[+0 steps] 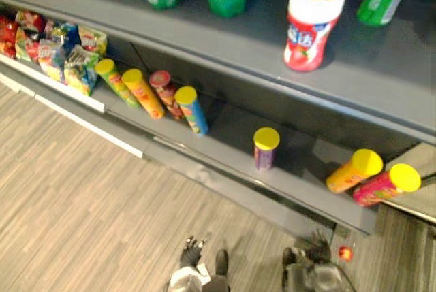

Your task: Put the gum and the chips on the shelf.

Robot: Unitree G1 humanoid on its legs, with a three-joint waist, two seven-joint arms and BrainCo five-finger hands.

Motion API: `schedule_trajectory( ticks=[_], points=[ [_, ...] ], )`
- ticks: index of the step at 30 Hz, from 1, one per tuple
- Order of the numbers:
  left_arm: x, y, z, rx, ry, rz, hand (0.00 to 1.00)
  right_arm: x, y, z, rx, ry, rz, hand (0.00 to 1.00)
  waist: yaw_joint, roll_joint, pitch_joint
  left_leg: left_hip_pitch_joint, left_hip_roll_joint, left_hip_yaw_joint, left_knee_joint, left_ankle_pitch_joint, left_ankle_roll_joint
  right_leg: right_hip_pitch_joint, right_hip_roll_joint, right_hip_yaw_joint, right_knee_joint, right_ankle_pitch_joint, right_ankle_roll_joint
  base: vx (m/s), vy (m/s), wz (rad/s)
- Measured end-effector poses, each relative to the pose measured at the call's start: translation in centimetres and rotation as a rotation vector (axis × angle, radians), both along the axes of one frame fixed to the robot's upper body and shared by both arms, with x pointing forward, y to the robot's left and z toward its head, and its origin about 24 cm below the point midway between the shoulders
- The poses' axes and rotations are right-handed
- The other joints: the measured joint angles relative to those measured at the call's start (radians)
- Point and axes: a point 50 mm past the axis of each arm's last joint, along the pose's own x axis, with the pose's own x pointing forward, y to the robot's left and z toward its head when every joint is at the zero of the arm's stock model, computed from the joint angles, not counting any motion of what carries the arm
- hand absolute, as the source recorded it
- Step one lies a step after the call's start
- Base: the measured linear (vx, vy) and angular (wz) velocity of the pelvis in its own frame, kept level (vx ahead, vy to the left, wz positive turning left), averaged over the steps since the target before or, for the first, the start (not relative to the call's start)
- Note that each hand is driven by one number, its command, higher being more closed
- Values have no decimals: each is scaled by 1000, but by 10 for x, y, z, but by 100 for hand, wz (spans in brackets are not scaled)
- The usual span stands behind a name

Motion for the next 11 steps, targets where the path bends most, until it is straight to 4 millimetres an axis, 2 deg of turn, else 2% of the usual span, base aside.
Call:
schedule_trajectory(
  ticks=[1,2,4,6,7,9,10,11],
  points=[
    [-5,3,-2,1,20,11,0,-11,-6,-5,39,38,-57,0,-13,-6,-12,19,1,10,-10,-1,0,17,8,9,-22,11,0,-10,20,-29],
    [-7,4,-2,2,25,20,0,-17,-8,-8,71,55,-104,0,-14,-9,-19,28,5,25,-13,-4,-2,25,14,19,-34,18,0,5,20,-38],
    [-15,10,-5,1,52,51,0,-43,-19,-16,224,84,-321,0,-16,-20,-41,65,16,69,-15,-24,-6,58,32,54,-83,45,-2,32,15,-59],
    [-18,11,-7,-7,67,52,0,-58,-23,-19,335,75,-457,0,-22,-23,-47,91,19,95,-17,-32,-8,78,40,78,-103,59,-5,48,20,-53],
    [-21,12,-8,-17,80,49,0,-73,-28,-22,384,82,-531,0,-35,-23,-51,114,19,118,-19,-41,-7,92,48,98,-111,62,-4,68,19,-47],
    [-24,12,-9,-19,89,34,0,-89,-29,-25,406,114,-567,0,-45,-22,-56,138,20,140,-24,-49,-9,104,51,114,-116,63,-3,67,18,-43],
    [-27,12,-10,-20,101,21,0,-112,-29,-29,430,170,-624,0,-47,-21,-68,150,20,164,-25,-55,-5,104,58,134,-118,63,-4,85,19,-41],
    [-28,13,-10,-17,104,13,0,-121,-27,-30,444,193,-653,0,-49,-21,-69,157,20,172,-25,-58,-4,106,61,142,-119,63,-4,72,14,-30]
  ],
)
